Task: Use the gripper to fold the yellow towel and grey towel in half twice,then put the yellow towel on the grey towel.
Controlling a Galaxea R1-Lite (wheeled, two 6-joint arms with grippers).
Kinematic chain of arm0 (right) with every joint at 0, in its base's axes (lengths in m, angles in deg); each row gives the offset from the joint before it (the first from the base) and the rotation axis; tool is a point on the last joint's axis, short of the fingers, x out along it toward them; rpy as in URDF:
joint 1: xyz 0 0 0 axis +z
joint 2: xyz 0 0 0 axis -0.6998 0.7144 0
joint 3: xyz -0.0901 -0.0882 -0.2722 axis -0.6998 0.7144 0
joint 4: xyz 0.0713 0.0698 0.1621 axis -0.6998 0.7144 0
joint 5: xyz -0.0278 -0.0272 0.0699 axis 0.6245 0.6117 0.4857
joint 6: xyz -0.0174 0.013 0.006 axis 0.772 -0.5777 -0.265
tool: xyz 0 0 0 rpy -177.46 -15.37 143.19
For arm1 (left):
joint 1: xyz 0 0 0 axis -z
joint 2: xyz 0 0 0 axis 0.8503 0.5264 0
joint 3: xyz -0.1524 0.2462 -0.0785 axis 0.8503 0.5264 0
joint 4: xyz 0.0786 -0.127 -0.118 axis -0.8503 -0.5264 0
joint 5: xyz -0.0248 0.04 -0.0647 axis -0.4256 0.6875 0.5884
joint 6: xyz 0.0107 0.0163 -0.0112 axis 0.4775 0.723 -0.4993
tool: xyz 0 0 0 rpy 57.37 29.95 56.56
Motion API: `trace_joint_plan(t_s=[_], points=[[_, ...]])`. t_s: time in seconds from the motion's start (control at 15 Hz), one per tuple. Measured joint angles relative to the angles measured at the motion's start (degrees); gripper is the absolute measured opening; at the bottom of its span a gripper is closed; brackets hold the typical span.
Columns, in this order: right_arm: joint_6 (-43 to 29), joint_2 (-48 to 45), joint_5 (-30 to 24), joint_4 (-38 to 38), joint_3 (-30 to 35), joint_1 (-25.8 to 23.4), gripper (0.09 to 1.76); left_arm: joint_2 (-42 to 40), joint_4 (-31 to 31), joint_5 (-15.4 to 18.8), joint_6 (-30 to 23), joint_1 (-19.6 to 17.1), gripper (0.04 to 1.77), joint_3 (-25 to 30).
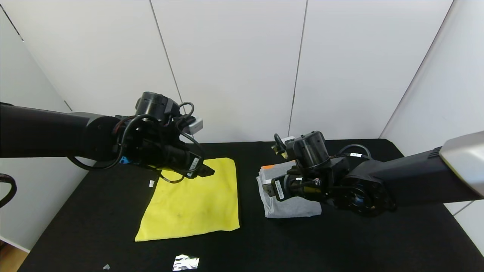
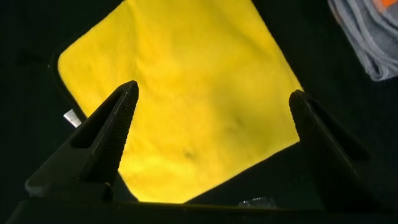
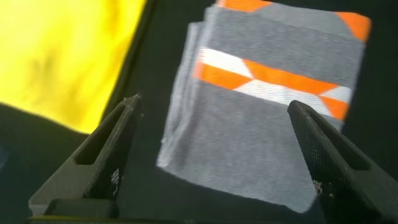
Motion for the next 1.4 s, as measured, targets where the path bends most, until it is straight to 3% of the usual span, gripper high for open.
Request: trace_joint_plan(t_s=[0.6, 1.07, 1.4], points=[[1.9, 2.1, -3.1, -0.1, -2.8, 6.6, 1.71, -8.7, -2.5, 0.0, 6.8, -9.8, 1.72, 12.0], [2.0, 7.4, -3.0, 0.1, -6.0, 9.3, 1.71, -10.7, -2.0, 0.0, 8.0, -13.2, 1.72, 20.8], [3.6, 9.8, -2.9, 0.2, -6.3, 10.5, 1.71, -8.8, -1.9, 0.0, 9.5, -15.9, 1.72, 23.3]])
